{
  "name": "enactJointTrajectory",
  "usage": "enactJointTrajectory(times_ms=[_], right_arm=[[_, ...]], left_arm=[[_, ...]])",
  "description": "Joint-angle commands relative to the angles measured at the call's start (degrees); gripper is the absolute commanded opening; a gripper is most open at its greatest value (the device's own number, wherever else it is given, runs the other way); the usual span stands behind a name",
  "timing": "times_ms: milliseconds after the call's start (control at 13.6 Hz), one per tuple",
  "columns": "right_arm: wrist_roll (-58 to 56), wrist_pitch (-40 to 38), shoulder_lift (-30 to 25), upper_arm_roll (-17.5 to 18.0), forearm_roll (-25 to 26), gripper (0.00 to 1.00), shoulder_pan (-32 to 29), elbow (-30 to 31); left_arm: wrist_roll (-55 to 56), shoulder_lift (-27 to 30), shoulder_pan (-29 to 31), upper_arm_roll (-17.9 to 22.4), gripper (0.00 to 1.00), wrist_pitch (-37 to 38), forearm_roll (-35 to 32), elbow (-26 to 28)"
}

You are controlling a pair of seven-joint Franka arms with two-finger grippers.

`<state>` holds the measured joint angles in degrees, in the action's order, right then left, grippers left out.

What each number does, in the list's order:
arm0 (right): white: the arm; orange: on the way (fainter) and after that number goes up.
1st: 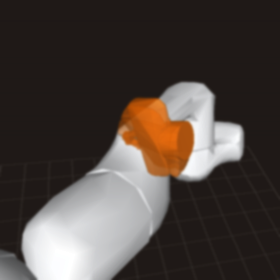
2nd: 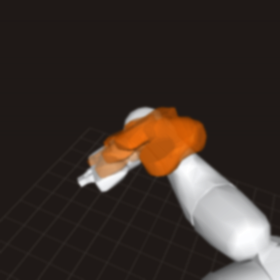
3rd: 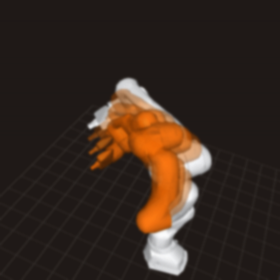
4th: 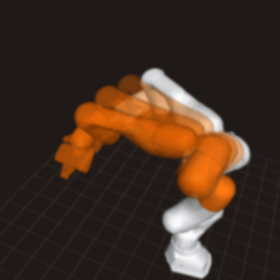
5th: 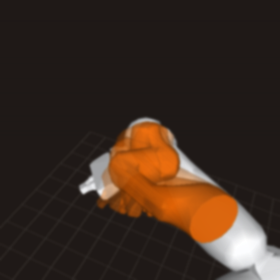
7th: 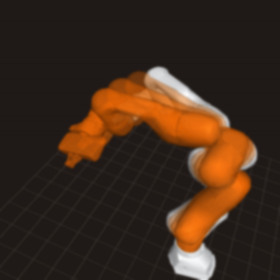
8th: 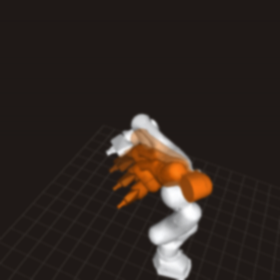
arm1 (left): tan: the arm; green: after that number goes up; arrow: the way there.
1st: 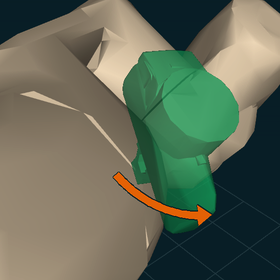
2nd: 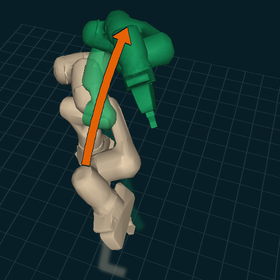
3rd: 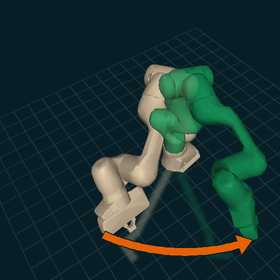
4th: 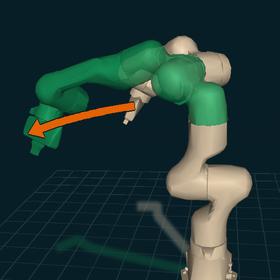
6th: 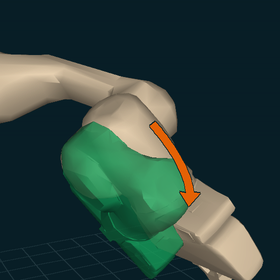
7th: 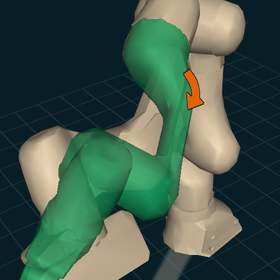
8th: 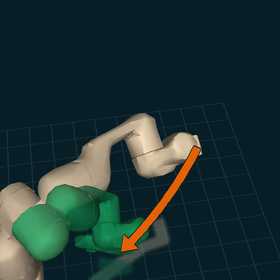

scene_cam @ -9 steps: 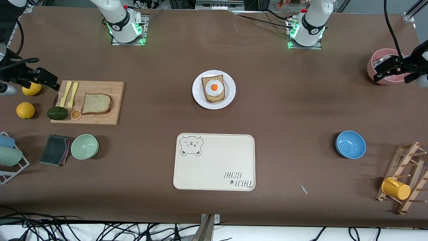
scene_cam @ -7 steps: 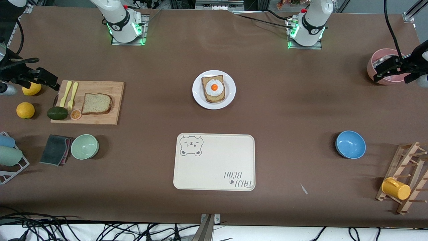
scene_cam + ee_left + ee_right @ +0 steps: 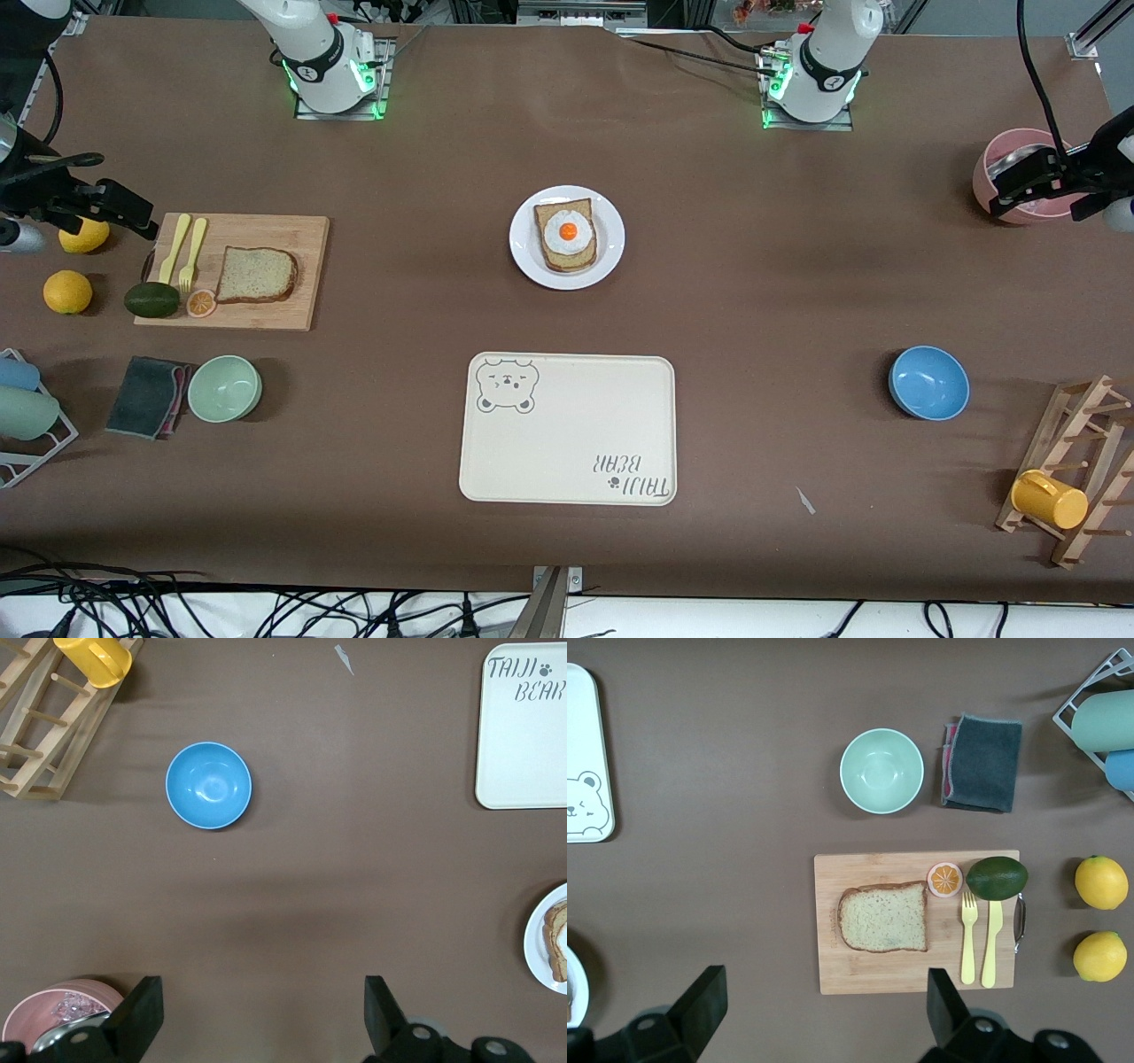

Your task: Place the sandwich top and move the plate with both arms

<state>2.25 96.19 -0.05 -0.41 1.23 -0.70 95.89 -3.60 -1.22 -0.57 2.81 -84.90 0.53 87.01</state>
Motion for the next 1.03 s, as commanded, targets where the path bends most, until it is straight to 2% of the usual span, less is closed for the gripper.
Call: enactJointTrajectory(times_ms=[0, 959], right_arm=[[-0.1, 0.0, -0.8, 0.3, 1.0, 1.00, -0.2, 0.5], [0.6, 0.0, -0.8, 0.6, 0.9, 1.00, 0.3, -0.1]], left_arm=[[-0.6, 0.3, -0.4, 0.1, 1.00, -0.6, -1.1, 0.5], [-0.5, 0.3, -0.4, 0.1, 1.00, -0.6, -1.3, 0.5]])
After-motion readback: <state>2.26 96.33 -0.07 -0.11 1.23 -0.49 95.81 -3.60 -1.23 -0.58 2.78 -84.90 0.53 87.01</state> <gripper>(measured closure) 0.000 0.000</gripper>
